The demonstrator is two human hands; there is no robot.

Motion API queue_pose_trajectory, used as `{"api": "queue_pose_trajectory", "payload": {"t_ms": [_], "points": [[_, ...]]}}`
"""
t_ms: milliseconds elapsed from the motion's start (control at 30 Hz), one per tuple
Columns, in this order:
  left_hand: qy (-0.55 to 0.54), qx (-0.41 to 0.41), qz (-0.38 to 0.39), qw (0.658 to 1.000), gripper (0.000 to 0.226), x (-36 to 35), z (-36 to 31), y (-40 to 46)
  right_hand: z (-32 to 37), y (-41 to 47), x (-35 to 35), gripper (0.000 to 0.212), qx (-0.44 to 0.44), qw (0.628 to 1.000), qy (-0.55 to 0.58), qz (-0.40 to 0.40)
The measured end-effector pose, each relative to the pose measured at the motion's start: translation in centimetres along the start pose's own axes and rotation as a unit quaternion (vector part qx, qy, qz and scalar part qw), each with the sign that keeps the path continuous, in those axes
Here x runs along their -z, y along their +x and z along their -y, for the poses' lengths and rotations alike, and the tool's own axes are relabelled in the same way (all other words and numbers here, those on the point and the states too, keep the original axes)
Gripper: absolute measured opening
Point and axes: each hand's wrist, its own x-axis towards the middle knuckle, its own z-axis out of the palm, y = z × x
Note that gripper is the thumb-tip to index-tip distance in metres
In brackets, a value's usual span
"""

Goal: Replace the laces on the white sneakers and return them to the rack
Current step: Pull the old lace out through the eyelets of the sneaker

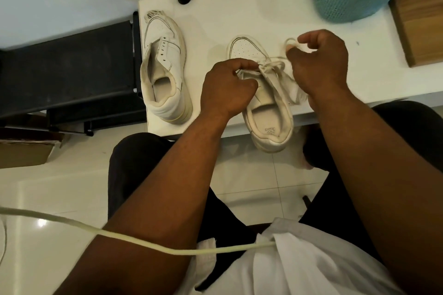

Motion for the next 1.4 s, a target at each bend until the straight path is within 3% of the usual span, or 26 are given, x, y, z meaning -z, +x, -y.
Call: {"api": "queue_pose_trajectory", "payload": {"t_ms": [100,200,467,567,667,767,833,900,967,1033,1200,1300,1400], "points": [[0.056,-0.029,-0.037,0.997,0.028,0.0,-0.2,-0.3,0.7,-1.0,-0.1,0.029,0.081,0.993,-0.036,0.072],[0.146,-0.065,-0.09,0.983,0.031,-0.3,-0.6,-0.8,1.0,-1.9,-0.6,0.022,0.11,0.975,-0.095,0.17],[0.176,-0.059,-0.073,0.98,0.028,-1.4,-1.1,-1.5,1.0,-1.6,-0.5,0.014,0.08,0.981,-0.088,0.151],[0.113,-0.038,-0.08,0.99,0.012,-1.6,-0.7,-1.0,1.0,-1.6,-0.4,0.012,0.071,0.985,-0.087,0.131],[-0.042,0.033,-0.085,0.995,0.011,-1.2,-0.2,0.2,1.1,-1.5,-0.4,0.013,0.048,0.986,-0.079,0.137],[-0.232,0.136,-0.11,0.957,0.014,-0.7,-0.2,0.7,1.2,-1.5,-0.3,0.015,0.033,0.986,-0.067,0.151],[-0.276,0.157,-0.111,0.942,0.005,-0.6,-0.3,0.7,1.2,-1.6,-0.3,0.017,0.025,0.986,-0.059,0.155],[-0.2,0.095,-0.117,0.968,0.019,-0.6,-0.2,0.5,1.3,-1.6,-0.3,0.019,0.016,0.986,-0.049,0.156],[-0.053,-0.031,-0.112,0.992,0.035,-0.8,0.1,0.2,1.3,-1.6,-0.3,0.019,0.008,0.987,-0.035,0.158],[0.064,-0.121,-0.119,0.983,0.032,-1.3,0.4,-0.1,1.3,-1.5,-0.3,0.016,0.002,0.987,-0.025,0.16],[0.137,-0.133,-0.144,0.971,0.02,-2.0,1.0,0.0,1.1,-1.3,-0.3,0.02,-0.013,0.986,-0.001,0.165],[0.042,-0.111,-0.158,0.98,0.014,-2.1,0.5,0.0,1.1,-1.4,-0.2,0.025,-0.008,0.986,-0.001,0.166],[-0.164,0.042,-0.194,0.966,0.02,-0.9,0.3,1.0,1.2,-1.4,-0.2,0.017,-0.012,0.986,-0.001,0.168]]}}
